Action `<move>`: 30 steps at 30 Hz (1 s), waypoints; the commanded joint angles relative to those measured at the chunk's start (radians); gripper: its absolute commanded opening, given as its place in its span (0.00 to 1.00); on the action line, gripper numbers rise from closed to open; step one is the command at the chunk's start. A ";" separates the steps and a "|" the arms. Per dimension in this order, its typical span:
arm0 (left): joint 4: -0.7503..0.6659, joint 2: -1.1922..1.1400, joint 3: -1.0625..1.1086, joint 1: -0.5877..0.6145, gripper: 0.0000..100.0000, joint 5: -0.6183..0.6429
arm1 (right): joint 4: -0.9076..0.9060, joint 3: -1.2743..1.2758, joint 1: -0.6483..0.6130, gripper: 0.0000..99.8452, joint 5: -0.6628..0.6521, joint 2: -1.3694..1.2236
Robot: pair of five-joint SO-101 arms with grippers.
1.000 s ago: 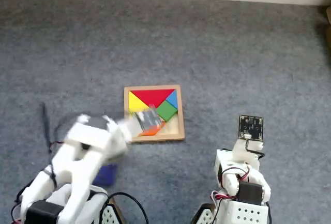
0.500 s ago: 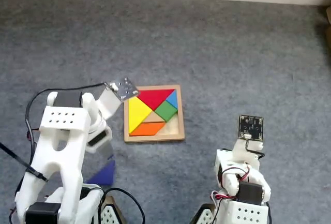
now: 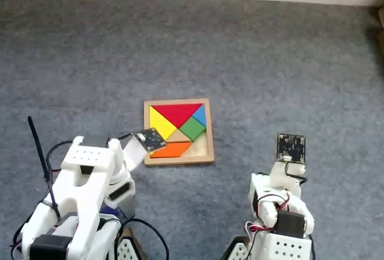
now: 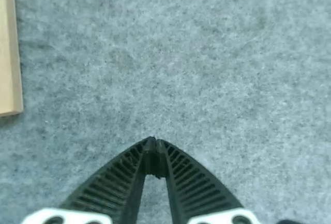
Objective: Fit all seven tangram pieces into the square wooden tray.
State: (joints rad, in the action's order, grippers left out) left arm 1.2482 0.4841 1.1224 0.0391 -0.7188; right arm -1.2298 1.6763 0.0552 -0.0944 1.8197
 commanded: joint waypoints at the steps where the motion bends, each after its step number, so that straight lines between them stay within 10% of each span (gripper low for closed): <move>1: -0.012 0.019 0.008 -0.021 0.26 0.003 | 0.022 0.068 0.010 0.01 -0.009 0.012; 18: -0.121 0.028 0.010 -0.018 0.10 -0.021 | 0.022 0.068 0.013 0.01 -0.008 0.012; 30: 0.158 0.028 -0.380 -0.136 0.10 0.183 | 0.022 0.068 0.013 0.01 -0.011 0.012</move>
State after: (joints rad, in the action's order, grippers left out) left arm 1.3648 0.4902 0.8370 -0.0253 -0.5992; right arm -1.2298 1.6763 0.0552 -0.0944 1.8197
